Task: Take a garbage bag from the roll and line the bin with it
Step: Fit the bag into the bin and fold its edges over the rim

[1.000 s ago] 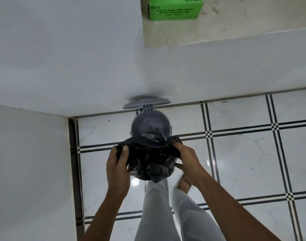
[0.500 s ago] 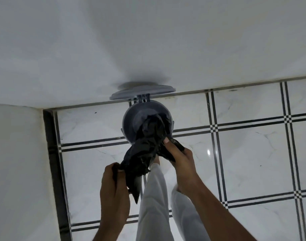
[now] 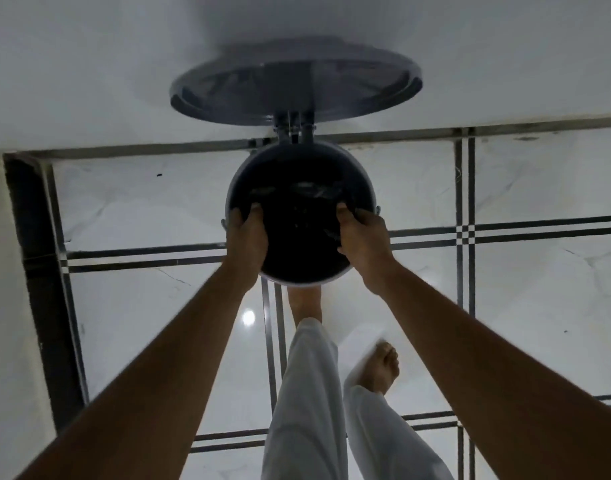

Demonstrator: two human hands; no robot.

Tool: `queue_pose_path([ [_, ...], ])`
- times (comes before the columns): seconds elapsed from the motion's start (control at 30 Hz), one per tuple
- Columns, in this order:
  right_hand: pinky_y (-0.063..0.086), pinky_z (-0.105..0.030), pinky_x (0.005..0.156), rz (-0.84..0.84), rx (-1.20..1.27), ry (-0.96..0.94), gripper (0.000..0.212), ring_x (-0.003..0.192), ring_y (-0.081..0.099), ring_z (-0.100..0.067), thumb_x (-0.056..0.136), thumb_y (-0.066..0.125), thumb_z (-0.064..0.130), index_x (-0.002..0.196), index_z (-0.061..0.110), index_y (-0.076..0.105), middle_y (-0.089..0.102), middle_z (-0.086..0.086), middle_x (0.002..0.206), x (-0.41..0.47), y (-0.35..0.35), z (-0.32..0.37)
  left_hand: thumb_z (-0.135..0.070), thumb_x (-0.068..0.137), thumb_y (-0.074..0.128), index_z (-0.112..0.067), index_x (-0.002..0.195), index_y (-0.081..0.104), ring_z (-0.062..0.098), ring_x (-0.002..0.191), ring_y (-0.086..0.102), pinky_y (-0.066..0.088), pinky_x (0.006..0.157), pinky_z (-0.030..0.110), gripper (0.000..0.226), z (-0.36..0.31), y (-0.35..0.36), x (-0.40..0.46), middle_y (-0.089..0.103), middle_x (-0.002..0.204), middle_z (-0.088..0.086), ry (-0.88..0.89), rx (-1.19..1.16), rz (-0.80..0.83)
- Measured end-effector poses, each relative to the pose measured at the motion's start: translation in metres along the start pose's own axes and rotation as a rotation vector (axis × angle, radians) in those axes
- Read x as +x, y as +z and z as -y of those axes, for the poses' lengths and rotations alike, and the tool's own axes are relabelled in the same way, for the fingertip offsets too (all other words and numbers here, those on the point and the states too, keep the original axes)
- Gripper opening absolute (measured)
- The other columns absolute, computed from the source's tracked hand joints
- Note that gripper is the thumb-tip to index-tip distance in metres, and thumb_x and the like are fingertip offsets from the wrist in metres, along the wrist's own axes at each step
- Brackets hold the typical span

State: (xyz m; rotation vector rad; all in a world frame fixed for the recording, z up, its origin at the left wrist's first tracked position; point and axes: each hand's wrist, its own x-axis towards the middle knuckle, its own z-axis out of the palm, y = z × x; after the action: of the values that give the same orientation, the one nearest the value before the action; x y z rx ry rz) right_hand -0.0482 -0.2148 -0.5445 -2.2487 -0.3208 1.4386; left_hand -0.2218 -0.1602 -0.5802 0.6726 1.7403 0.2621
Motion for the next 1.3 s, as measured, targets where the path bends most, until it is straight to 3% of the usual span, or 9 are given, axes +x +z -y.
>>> queue_pose_path([
  [0.13, 0.061, -0.048, 0.096, -0.004, -0.133, -0.041, 0.033, 0.095, 0.071, -0.027, 0.113, 0.051, 0.047, 0.097, 0.025, 0.069, 0.070, 0.003, 0.089, 0.025, 0.011, -0.011, -0.037, 0.111, 0.048, -0.012, 0.156, 0.055, 0.038, 0.140, 0.055, 0.036, 0.122, 0.042, 0.052, 0.001, 0.026, 0.033, 0.062, 0.151, 0.016, -0.073, 0.142, 0.047],
  [0.37, 0.049, -0.028, 0.068, -0.189, -0.254, -0.244, 0.050, 0.065, 0.061, -0.010, 0.112, 0.057, 0.048, 0.080, 0.011, 0.068, 0.066, -0.004, 0.070, 0.030, -0.015, 0.001, -0.033, 0.112, 0.054, -0.009, 0.111, 0.076, 0.022, 0.092, 0.066, 0.049, 0.095, 0.038, 0.032, -0.006, 0.009, 0.023, 0.077, 0.103, 0.009, 0.161, 0.380, 0.044],
  [0.47, 0.061, -0.045, 0.095, -0.235, -0.249, -0.356, 0.040, 0.085, 0.075, -0.017, 0.104, 0.067, 0.054, 0.089, 0.019, 0.080, 0.078, 0.007, 0.082, 0.033, -0.034, 0.012, -0.032, 0.107, 0.066, -0.019, 0.100, 0.078, 0.027, 0.092, 0.074, 0.060, 0.089, 0.040, 0.019, -0.020, -0.016, 0.002, 0.078, 0.095, 0.003, 0.225, 0.324, -0.031],
  [0.6, 0.066, -0.046, 0.094, 0.008, -0.152, -0.333, 0.027, 0.097, 0.081, -0.017, 0.092, 0.089, 0.044, 0.107, 0.023, 0.081, 0.084, 0.006, 0.099, 0.035, -0.055, 0.037, -0.016, 0.086, 0.090, -0.013, 0.118, 0.068, 0.021, 0.077, 0.080, 0.067, 0.079, 0.034, 0.039, -0.036, -0.052, -0.003, 0.082, 0.099, 0.007, 0.056, -0.151, 0.097],
  [0.73, 0.068, -0.029, 0.081, 0.256, -0.095, -0.263, 0.025, 0.089, 0.083, -0.012, 0.093, 0.088, 0.033, 0.107, 0.014, 0.080, 0.086, 0.002, 0.094, 0.034, -0.068, 0.056, -0.011, 0.101, 0.072, -0.011, 0.119, 0.076, 0.017, 0.092, 0.082, 0.067, 0.092, 0.034, 0.018, -0.042, -0.072, 0.018, 0.082, 0.112, 0.002, -0.096, -0.269, 0.240],
  [0.87, 0.068, -0.032, 0.089, 0.495, 0.314, -0.070, 0.035, 0.101, 0.082, -0.019, 0.100, 0.073, 0.034, 0.117, 0.003, 0.077, 0.083, -0.008, 0.109, 0.035, -0.076, 0.063, -0.015, 0.104, 0.063, -0.018, 0.109, 0.076, 0.015, 0.093, 0.076, 0.067, 0.085, 0.032, 0.015, -0.051, -0.080, 0.039, 0.077, 0.108, -0.001, -0.220, -0.412, 0.389],
  [0.97, 0.069, -0.036, 0.084, 0.394, 0.820, 0.150, 0.025, 0.096, 0.081, -0.022, 0.110, 0.064, 0.027, 0.119, 0.005, 0.072, 0.080, -0.011, 0.106, 0.038, -0.075, 0.066, -0.014, 0.105, 0.053, -0.013, 0.108, 0.076, 0.020, 0.099, 0.069, 0.060, 0.092, 0.033, 0.023, -0.057, -0.085, 0.047, 0.072, 0.111, 0.003, -0.193, -0.509, 0.480],
  [1.2, 0.069, -0.040, 0.079, 0.283, 0.697, 0.288, 0.026, 0.109, 0.080, -0.029, 0.113, 0.058, 0.025, 0.126, 0.009, 0.073, 0.082, -0.014, 0.123, 0.060, -0.068, 0.065, -0.032, 0.105, 0.063, -0.012, 0.135, 0.074, 0.033, 0.110, 0.074, 0.059, 0.099, 0.048, 0.038, -0.068, -0.078, 0.062, 0.076, 0.130, 0.015, -0.288, -0.105, 0.490],
  [1.3, 0.066, -0.040, 0.089, 0.122, 0.350, 0.065, 0.019, 0.098, 0.079, -0.025, 0.109, 0.069, 0.029, 0.102, 0.014, 0.078, 0.082, -0.006, 0.102, 0.083, -0.066, 0.066, -0.030, 0.102, 0.075, -0.015, 0.107, 0.085, 0.030, 0.096, 0.078, 0.061, 0.086, 0.037, 0.019, -0.075, -0.065, 0.069, 0.082, 0.112, 0.016, 0.003, 0.368, 0.269],
])
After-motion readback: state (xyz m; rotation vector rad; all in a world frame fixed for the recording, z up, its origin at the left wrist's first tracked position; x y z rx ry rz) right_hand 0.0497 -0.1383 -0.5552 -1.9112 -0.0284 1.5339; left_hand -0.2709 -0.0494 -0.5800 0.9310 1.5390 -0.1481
